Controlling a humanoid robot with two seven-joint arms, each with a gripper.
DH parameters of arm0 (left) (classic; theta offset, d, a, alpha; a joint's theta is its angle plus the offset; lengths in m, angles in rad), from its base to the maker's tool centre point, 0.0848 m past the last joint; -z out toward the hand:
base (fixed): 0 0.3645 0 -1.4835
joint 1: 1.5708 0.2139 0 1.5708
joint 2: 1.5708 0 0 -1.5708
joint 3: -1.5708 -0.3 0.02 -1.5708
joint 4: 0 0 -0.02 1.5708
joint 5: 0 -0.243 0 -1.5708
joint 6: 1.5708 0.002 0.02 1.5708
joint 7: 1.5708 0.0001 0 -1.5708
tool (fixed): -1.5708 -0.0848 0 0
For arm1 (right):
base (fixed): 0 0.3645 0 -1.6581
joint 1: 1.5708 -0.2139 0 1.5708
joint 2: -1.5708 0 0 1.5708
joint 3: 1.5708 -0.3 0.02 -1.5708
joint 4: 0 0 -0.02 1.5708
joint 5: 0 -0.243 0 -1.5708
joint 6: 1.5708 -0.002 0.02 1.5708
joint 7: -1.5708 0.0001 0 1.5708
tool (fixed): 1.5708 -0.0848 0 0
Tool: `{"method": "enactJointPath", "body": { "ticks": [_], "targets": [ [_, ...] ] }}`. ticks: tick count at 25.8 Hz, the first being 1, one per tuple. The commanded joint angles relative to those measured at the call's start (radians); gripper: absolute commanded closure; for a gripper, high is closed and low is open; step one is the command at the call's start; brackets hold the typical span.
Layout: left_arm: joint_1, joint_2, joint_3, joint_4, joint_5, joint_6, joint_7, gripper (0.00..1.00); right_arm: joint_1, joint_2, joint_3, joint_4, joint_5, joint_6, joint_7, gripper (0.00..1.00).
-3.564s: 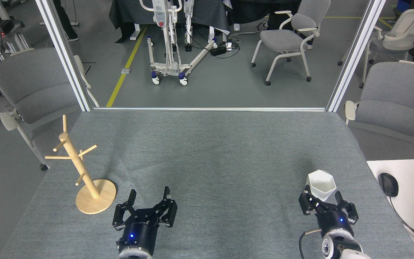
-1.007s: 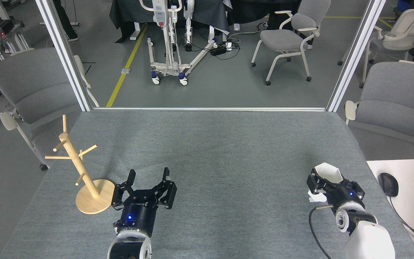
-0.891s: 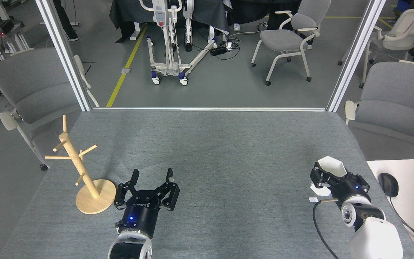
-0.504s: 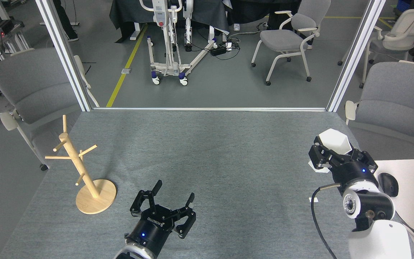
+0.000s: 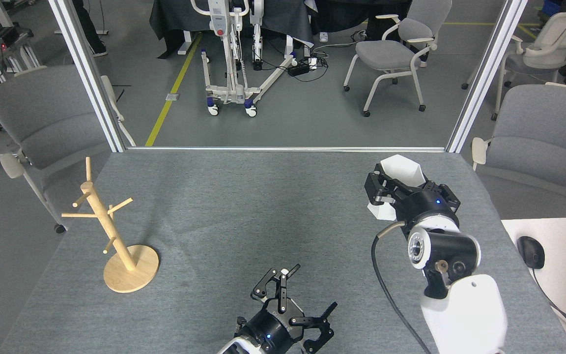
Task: Hang cup on storage rack
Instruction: 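Move the white cup with the right gripper toward the left gripper, then grasp the white cup with the left gripper beside the right gripper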
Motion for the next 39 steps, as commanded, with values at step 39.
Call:
{"method": "enactJointPath", "body": {
  "ticks": [39],
  "targets": [
    [-0.383, 0.019, 0.0, 0.2, 0.507, -0.2, -0.357, 0.01, -0.025, 0.095, 0.393, 0.106, 0.2, 0.324, 0.107, 0.98]
  ]
}}
